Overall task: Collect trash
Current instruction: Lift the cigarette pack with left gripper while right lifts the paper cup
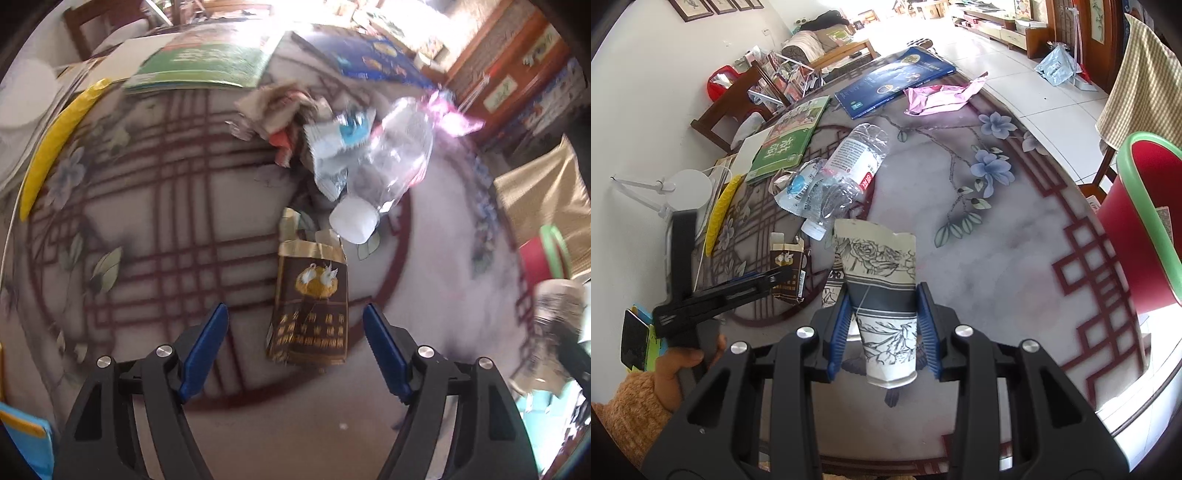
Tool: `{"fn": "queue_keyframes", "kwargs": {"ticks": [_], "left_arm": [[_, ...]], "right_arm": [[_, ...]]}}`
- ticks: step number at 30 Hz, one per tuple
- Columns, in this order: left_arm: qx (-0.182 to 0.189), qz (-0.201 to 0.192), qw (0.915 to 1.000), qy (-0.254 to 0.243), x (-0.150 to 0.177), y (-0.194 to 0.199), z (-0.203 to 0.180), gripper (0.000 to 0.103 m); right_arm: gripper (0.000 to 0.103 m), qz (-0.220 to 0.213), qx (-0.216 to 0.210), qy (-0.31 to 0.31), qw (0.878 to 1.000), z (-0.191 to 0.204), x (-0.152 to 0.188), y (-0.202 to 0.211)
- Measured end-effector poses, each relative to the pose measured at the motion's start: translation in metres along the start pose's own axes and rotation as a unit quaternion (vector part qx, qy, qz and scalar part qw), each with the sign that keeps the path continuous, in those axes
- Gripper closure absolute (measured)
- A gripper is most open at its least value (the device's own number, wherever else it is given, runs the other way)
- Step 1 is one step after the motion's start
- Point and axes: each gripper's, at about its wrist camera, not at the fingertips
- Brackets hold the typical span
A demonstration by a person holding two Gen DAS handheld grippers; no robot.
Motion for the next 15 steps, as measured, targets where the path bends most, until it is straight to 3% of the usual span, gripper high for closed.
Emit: {"fn": "queue_keyframes", "kwargs": {"ticks": [4, 6, 7, 11, 15], "left_arm": [[-0.027, 0.0, 0.9996, -0.01, -0.002, -0.014, -0.006, 0.039], [-0.038, -0.005, 0.9992, -0.01, -0.002, -0.015, -0.004, 0.057], [-0.036, -0.005, 0.9993, -0.012, -0.002, -0.013, -0.004, 0.06], [-0.017, -0.029, 0.9994, 0.005, -0.001, 0.015, 0.004, 0.061], [-0.012, -0.103, 0.9945, 0.008, -0.005, 0.078, 0.008, 0.061]], "right_arm": [[0.068, 0.001, 0.004, -0.005, 1.0, -0.003, 0.004, 0.002], [0.068, 0.0, 0.005, -0.006, 1.0, -0.004, 0.005, 0.004], [0.068, -0.001, 0.006, -0.007, 1.0, -0.005, 0.005, 0.005], [0.068, -0.012, 0.001, -0.005, 1.0, -0.002, 0.0, 0.01], [0.068, -0.033, -0.011, 0.006, 0.999, 0.008, -0.011, 0.021]]}}
Point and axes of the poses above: each gripper's, at about its wrist camera, not at the fingertips, and y roughly against the way its jaws point, z to its left, x to its underside, and after that the axes turned 1 degree about -x, right-handed
